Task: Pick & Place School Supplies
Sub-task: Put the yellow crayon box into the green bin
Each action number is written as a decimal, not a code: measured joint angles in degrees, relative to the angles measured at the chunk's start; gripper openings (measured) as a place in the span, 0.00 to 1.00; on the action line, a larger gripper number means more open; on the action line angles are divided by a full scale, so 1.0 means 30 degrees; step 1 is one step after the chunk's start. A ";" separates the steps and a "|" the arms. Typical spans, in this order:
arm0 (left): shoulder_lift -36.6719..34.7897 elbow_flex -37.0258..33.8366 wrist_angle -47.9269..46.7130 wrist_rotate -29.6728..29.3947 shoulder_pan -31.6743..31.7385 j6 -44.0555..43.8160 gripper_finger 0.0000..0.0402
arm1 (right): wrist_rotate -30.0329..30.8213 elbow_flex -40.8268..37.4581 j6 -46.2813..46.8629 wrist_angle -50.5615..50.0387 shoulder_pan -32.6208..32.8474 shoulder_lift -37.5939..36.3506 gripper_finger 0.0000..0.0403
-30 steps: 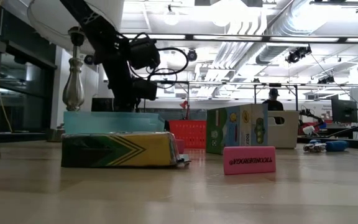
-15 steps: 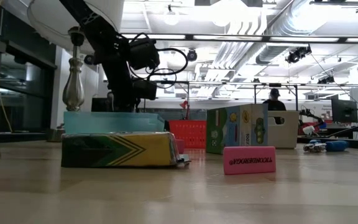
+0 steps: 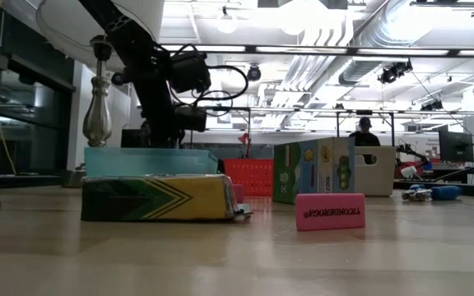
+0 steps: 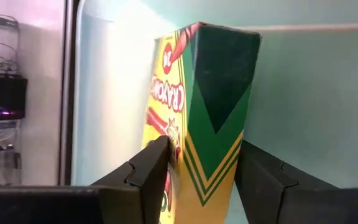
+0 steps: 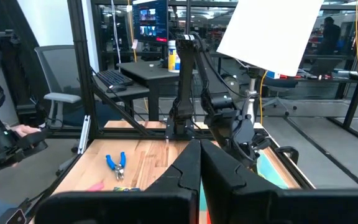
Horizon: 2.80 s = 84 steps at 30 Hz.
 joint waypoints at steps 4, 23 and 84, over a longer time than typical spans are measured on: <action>0.0029 -0.0040 -0.0172 0.0121 -0.0194 -0.0030 0.44 | 0.0000 0.0002 0.0001 0.0000 -0.0003 0.0000 0.00; 0.0073 -0.0058 -0.1039 0.1146 -0.0580 -0.1229 0.44 | -0.0004 -0.0004 0.0004 0.0000 0.0001 -0.0007 0.00; -0.1446 -0.0007 -0.0106 0.1525 -0.0651 -0.0016 0.51 | 0.0000 0.0003 0.0005 0.0000 0.0002 0.0000 0.00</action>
